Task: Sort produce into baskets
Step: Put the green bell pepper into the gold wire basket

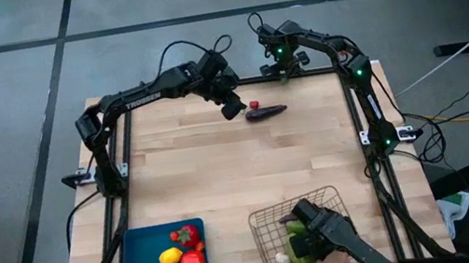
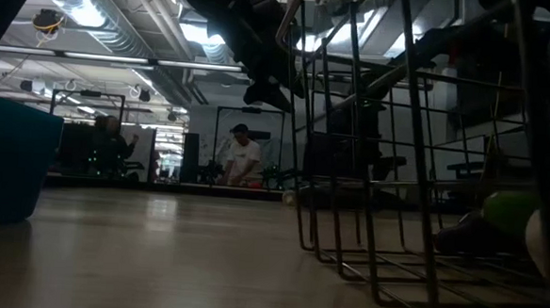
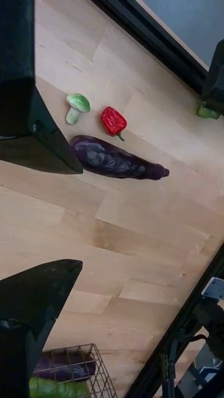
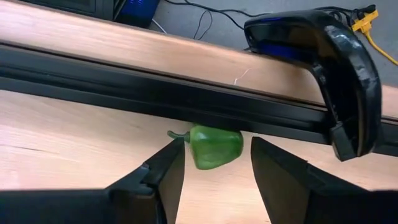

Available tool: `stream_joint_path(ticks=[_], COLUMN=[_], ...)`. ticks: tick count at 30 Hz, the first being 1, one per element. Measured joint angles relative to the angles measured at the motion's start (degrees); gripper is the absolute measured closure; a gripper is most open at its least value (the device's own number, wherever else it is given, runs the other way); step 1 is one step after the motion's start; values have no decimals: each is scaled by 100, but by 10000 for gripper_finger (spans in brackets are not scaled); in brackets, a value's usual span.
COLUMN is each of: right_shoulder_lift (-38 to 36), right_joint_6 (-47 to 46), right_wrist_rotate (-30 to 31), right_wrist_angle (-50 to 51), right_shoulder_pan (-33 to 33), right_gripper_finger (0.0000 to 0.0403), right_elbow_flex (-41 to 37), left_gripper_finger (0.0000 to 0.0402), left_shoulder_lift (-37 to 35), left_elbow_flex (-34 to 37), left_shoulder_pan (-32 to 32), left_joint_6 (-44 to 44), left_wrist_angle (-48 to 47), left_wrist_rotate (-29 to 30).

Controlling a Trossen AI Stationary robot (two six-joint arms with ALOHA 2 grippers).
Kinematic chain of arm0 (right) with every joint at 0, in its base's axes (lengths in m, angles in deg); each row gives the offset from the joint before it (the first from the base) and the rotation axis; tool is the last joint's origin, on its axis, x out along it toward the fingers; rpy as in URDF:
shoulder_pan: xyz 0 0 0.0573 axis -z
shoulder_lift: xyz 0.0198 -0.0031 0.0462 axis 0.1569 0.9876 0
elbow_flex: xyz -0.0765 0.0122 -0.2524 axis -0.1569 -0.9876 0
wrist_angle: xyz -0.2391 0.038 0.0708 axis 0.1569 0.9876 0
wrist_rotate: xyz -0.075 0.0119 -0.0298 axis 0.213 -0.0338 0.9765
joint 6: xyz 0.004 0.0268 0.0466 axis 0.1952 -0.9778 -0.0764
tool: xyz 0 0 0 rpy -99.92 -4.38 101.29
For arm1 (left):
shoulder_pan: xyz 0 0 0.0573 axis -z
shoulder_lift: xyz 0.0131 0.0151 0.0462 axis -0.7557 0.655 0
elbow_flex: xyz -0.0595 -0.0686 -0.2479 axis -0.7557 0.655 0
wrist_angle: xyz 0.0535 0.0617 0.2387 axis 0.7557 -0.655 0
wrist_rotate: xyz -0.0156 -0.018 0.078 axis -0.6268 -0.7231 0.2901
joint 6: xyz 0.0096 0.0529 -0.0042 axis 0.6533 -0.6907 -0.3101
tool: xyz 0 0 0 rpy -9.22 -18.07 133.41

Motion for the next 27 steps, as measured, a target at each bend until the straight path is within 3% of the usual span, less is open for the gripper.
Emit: stream_joint_path(ticks=[10, 27], right_shoulder_lift=[157, 160], right_joint_6=[243, 243], right_wrist_rotate=[411, 424], right_wrist_angle=[495, 494], right_shoulder_pan=[-5, -4], right_gripper_finger=[221, 221], right_elbow_flex=[4, 7], left_gripper_finger=[169, 169], left_shoulder_lift=[0, 0], left_elbow_flex=[0, 0], left_shoulder_pan=[-2, -1], left_joint_6=[0, 3], left_wrist_angle=[0, -1], left_wrist_rotate=[0, 0])
